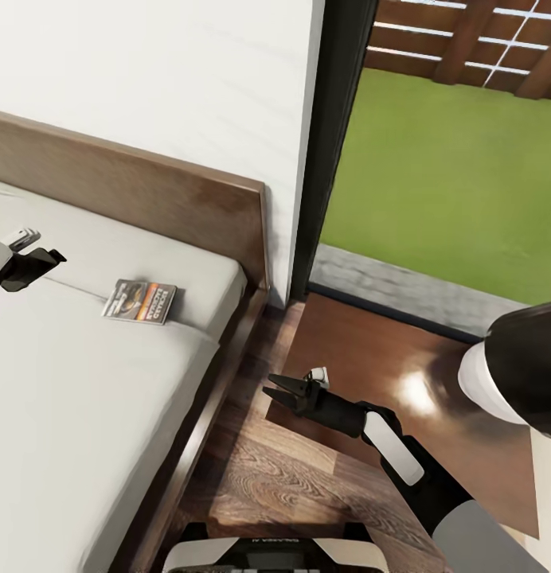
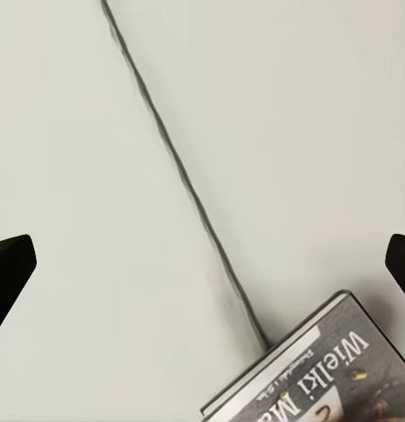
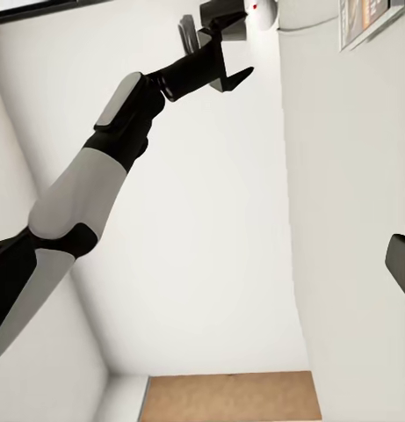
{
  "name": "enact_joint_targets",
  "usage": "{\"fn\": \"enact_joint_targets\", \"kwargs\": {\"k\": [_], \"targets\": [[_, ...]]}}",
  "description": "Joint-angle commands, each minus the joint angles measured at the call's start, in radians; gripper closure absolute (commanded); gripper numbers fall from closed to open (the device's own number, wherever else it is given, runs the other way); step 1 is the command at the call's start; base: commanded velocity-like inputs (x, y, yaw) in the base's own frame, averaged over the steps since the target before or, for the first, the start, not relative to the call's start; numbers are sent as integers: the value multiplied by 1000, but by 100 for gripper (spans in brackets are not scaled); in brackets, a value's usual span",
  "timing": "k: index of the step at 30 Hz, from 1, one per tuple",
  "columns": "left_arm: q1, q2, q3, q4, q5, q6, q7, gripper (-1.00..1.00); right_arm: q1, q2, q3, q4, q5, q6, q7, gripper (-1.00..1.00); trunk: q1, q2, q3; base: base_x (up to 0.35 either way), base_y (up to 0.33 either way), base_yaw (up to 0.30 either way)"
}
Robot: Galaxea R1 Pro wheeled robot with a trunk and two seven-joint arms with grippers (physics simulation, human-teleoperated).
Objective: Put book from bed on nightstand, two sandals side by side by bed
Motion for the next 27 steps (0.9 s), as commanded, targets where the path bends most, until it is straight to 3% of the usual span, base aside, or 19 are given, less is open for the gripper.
{"fn": "enact_joint_targets", "kwargs": {"k": [1, 11, 14, 21, 27], "targets": [[0, 0, 0, -2, 11, 4, 8, -100, -1, -1, 2, 0, -8, 6, -1, -100, 0, 0, -2, 0, 0, 0], [0, -3, 1, -7, 15, 2, 7, -100, -1, -1, 2, 0, -7, 6, -1, -100, 0, 0, -18, 0, 0, 0], [0, -16, 2, -27, 17, 3, 7, -100, -1, -1, 2, 0, -8, 6, -1, -100, 0, 0, -22, 0, 0, 0], [-12, -93, 2, -109, 18, 6, 7, -100, -1, -1, 3, 0, -9, 6, -1, -100, 0, 0, -33, 0, 0, 0], [-48, -158, 0, -131, 14, 9, 4, -100, -1, -1, 3, 0, -9, 6, -1, -100, 0, 0, -42, 0, 0, 0]]}}
